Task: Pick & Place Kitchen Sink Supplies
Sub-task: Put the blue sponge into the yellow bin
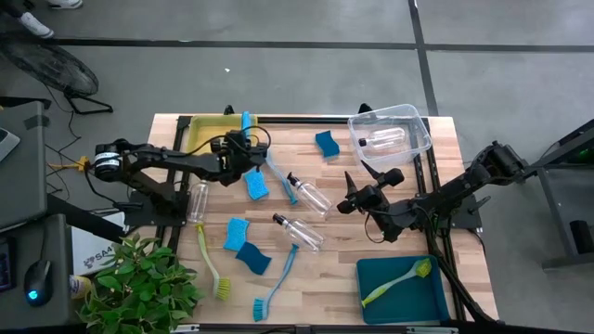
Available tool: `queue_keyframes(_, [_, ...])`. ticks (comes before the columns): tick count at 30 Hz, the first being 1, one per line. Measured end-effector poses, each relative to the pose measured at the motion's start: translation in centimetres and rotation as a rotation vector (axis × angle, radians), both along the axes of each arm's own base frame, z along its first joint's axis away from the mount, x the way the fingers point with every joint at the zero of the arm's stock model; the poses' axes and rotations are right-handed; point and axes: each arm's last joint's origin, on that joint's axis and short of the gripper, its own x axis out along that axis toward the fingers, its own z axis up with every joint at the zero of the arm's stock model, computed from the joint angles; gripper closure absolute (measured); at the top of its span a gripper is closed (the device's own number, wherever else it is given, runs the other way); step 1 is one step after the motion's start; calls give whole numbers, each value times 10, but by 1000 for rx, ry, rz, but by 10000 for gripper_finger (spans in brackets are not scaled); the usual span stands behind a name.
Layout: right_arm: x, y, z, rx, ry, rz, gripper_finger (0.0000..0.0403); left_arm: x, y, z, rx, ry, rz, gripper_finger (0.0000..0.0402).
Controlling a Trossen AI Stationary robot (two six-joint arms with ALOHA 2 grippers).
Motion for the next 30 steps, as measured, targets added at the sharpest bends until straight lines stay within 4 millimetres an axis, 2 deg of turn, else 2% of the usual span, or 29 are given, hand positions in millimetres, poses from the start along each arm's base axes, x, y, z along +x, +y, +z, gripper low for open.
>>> queue_keyframes(9, [1,0,0,13,-30,30,155,-12,0,-18,-16,-4,35,401])
queue_keyframes(21, [1,1,0,15,-33,32,155,5,4,-43,12,23,19,402])
queue_keyframes(25, [1,1,0,13,-31,32,155,5,6,-48,14,40,32,395])
queue_keyframes(30, [1,1,0,13,-30,32,155,2,17,-53,-42,40,20,393])
